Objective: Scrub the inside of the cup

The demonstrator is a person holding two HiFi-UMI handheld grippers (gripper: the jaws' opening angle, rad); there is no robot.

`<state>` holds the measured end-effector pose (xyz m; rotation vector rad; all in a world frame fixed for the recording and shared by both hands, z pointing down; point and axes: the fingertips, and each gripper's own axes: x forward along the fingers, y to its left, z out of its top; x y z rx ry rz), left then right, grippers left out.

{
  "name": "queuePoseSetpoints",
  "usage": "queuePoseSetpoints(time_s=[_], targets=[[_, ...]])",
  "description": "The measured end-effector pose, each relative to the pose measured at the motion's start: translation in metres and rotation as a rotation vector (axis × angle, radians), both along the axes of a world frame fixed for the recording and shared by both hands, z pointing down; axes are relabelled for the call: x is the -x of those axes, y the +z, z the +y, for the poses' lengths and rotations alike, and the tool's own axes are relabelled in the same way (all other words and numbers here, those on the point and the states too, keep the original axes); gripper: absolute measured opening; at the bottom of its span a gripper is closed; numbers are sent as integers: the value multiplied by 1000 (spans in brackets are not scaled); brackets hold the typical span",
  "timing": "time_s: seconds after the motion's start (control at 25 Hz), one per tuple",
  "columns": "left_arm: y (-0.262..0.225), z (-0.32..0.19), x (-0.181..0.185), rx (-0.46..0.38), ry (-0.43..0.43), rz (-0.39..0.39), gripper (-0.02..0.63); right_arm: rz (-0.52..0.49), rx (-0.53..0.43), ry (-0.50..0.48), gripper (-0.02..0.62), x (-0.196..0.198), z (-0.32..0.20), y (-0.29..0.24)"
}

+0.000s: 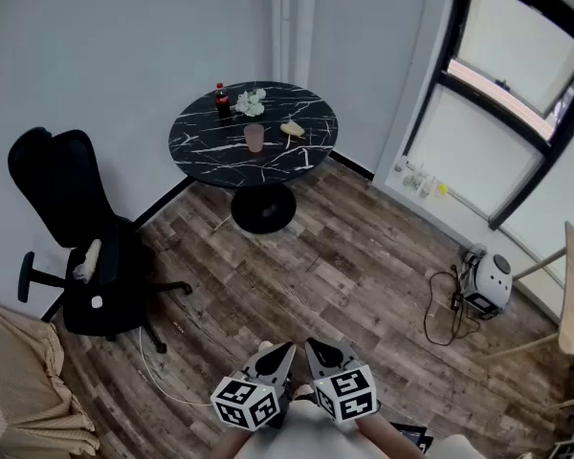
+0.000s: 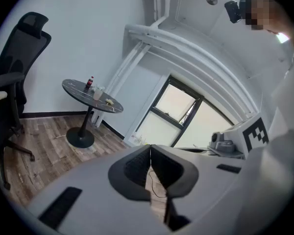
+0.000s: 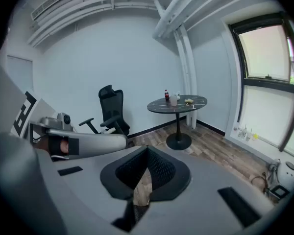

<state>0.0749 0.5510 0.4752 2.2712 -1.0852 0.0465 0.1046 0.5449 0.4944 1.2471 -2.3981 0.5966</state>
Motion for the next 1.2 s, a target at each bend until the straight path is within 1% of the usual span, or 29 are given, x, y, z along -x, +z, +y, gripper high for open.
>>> queuePoseSetpoints(time_s=[0.24, 0.4, 0.52, 0.64, 0.72, 0.8, 0.84, 0.92, 0.96, 1.0, 1.12, 1.2], targets=[[3, -13, 7, 22, 3, 0, 11, 8, 7, -2, 32, 9, -13, 0], [6, -32, 13, 45, 1, 23, 11, -47, 2, 23, 32, 11, -32, -7], [9, -51, 17, 57, -3, 32, 11, -92, 46, 52, 35, 9, -49, -2], [7, -72, 22, 42, 16, 24, 11, -107, 64, 73, 35, 8, -66, 2], [6, -87, 24, 39, 35, 34, 11, -103, 78, 83, 35, 9, -81, 4], [7, -102, 28, 46, 31, 42, 11, -98, 87, 89, 35, 10, -94, 5], [8, -110, 32, 48, 13, 31, 11, -96, 84, 91, 35, 11, -101, 5], [11, -127, 44, 43, -27, -18, 11, -93, 84, 88, 35, 15, -114, 5], [12, -135, 49, 37, -30, -36, 11, -90, 93, 83, 35, 19, -120, 6], [11, -143, 52, 35, -21, -38, 11, -84, 107, 76, 35, 22, -126, 9], [10, -166, 55, 31, 20, -8, 11, -34, 126, 65, 35, 30, -144, 16], [12, -180, 60, 29, 31, -20, 11, 18, 120, 72, 35, 32, -154, 20]])
